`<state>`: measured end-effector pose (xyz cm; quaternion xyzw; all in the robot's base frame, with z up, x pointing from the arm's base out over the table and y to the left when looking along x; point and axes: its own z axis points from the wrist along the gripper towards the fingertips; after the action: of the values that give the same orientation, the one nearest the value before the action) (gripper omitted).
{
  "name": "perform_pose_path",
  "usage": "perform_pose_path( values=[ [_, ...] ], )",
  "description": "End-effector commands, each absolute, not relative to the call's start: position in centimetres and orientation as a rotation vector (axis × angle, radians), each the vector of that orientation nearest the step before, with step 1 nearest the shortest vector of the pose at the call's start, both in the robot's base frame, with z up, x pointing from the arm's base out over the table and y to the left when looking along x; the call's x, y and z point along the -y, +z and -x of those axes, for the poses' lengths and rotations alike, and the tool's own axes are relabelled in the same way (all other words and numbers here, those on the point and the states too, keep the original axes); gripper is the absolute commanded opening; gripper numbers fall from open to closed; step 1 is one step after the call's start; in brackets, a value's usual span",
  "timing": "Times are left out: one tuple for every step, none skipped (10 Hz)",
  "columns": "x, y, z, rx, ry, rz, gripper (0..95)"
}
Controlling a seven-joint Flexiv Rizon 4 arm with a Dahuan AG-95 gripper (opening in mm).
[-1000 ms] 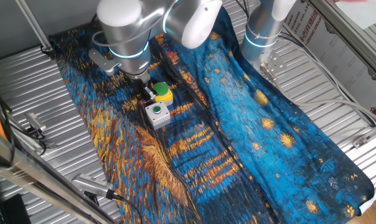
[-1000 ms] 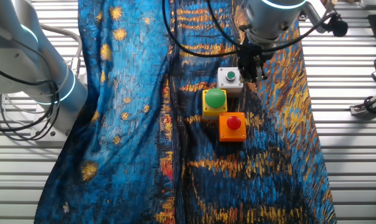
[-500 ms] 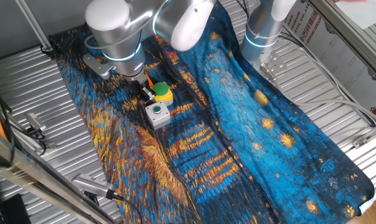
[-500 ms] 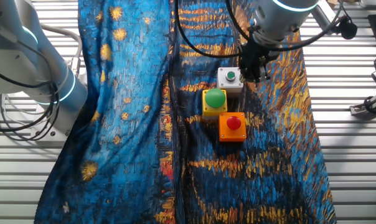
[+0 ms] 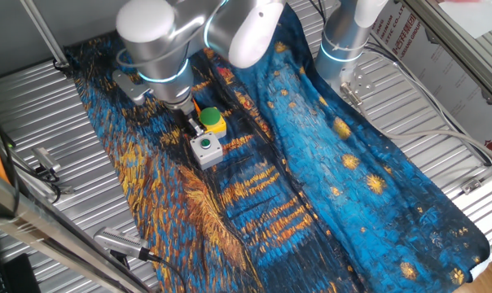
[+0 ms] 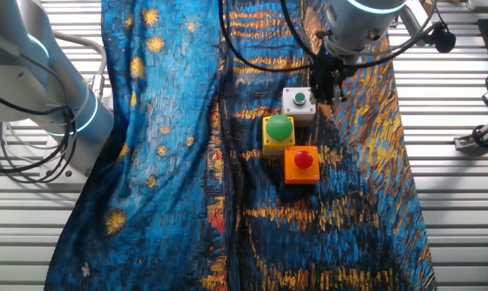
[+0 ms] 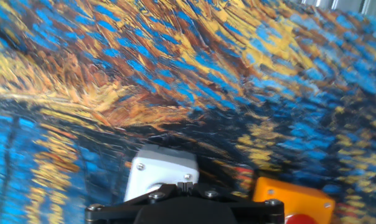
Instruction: Press three buttons from left to right in sequence
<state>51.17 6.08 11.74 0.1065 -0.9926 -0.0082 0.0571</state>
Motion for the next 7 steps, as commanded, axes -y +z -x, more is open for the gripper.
perform_pose_path(
  values=[
    [-6.5,11.5,-50.3,3.015,-0.032,-0.302,0.0],
    [-6.6,11.3,-50.0,3.015,-0.045,-0.279,0.0],
    [-6.8,11.1,-49.7,3.020,-0.055,-0.265,0.0],
    [-6.9,10.9,-49.5,3.018,-0.056,-0.258,0.0],
    [-7.2,10.4,-49.3,3.020,-0.065,-0.243,0.0],
    [-7.3,10.2,-49.2,3.021,-0.064,-0.238,0.0],
    [-7.6,10.0,-49.2,3.022,-0.068,-0.228,0.0]
  ],
)
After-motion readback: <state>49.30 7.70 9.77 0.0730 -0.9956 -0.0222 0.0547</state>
